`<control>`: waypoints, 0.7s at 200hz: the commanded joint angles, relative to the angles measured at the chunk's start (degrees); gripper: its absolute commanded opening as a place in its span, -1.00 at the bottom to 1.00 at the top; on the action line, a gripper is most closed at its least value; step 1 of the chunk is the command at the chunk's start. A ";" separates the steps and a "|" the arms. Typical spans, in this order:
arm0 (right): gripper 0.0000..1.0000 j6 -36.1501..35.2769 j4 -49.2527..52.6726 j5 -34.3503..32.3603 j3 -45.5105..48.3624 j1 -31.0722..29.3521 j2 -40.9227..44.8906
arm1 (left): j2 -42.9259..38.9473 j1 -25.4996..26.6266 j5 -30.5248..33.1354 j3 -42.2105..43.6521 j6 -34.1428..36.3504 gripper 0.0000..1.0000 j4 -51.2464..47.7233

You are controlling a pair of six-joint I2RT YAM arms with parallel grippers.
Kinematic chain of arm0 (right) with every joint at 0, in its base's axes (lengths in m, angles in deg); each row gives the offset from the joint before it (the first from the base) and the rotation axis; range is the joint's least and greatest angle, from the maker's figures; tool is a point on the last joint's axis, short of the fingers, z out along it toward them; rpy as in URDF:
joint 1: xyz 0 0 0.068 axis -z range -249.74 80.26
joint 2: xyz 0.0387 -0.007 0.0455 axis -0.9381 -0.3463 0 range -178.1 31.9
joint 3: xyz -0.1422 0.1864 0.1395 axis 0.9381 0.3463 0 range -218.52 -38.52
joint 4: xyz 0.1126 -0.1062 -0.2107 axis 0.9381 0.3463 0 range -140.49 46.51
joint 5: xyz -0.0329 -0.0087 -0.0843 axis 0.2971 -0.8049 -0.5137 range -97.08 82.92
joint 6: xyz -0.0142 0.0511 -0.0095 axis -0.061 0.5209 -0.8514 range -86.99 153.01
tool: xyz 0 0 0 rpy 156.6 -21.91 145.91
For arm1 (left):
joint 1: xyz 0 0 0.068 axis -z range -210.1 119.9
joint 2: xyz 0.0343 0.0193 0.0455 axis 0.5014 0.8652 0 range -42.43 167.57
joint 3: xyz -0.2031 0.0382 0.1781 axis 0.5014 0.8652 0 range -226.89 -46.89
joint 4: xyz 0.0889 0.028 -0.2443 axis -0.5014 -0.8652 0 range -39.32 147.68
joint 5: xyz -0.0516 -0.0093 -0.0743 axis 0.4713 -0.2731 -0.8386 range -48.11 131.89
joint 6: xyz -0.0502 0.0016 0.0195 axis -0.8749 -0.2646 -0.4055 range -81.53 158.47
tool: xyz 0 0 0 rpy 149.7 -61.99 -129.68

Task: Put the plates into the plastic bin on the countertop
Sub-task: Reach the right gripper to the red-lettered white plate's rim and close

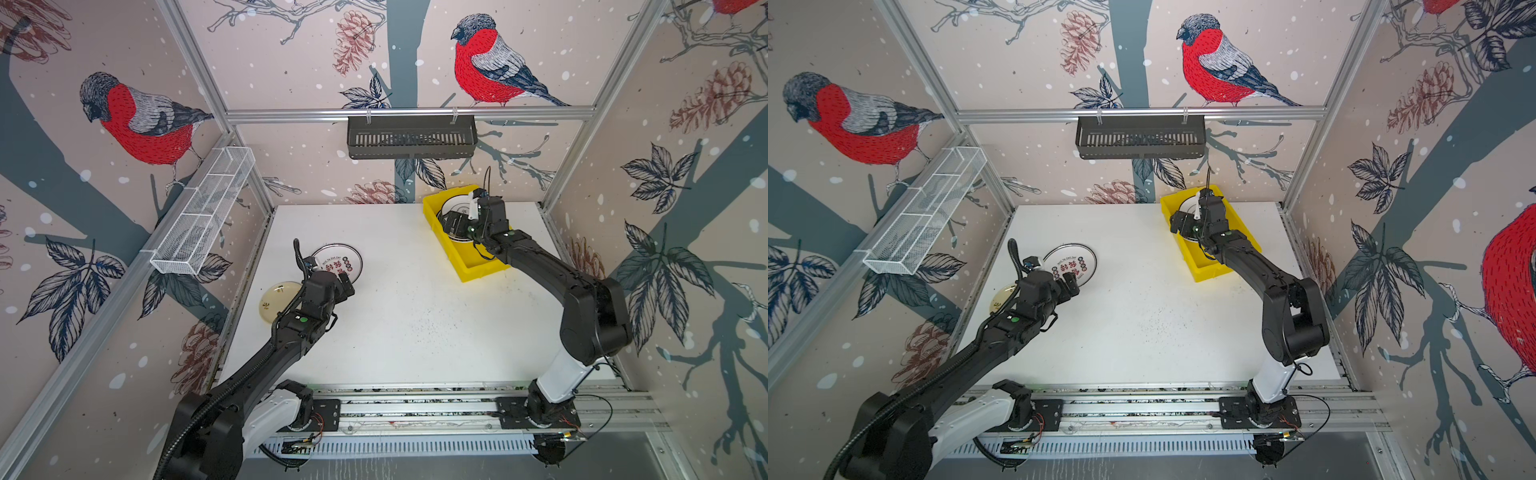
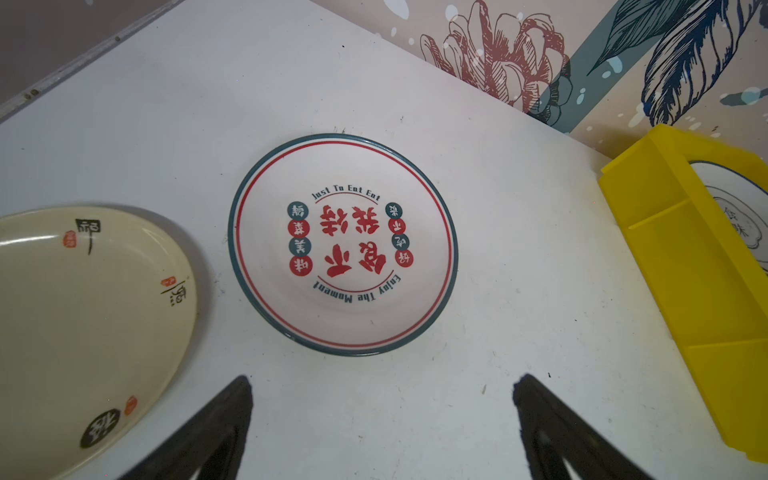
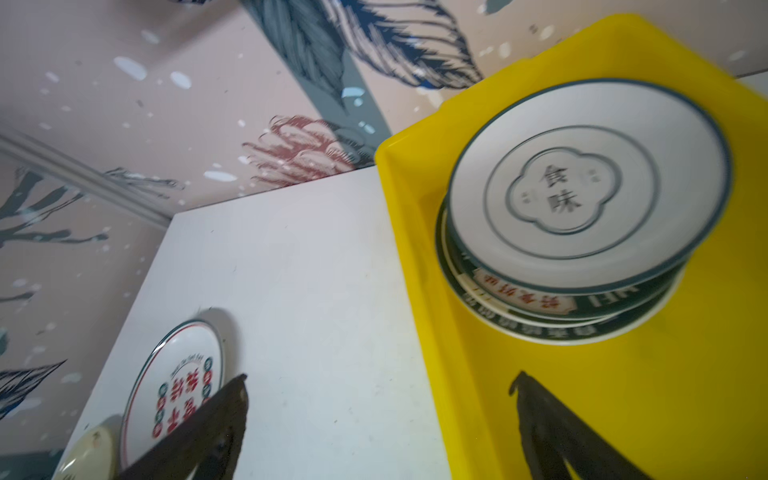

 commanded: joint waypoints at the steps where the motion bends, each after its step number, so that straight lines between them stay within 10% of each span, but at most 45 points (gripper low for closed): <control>1: 1.00 1.24 -5.39 11.20 0.52 -2.76 -0.67 | 1.05 -2.40 -4.43 -1.70 -0.87 0.95 3.95; 42: 0.89 7.97 -14.35 29.80 -5.55 -8.98 -14.41 | 0.56 -7.09 -16.06 -1.28 -0.30 0.93 5.40; 140: 0.58 4.97 -6.05 29.07 -32.48 -18.39 -42.63 | -4.11 -10.98 -21.30 6.62 -2.49 0.94 6.45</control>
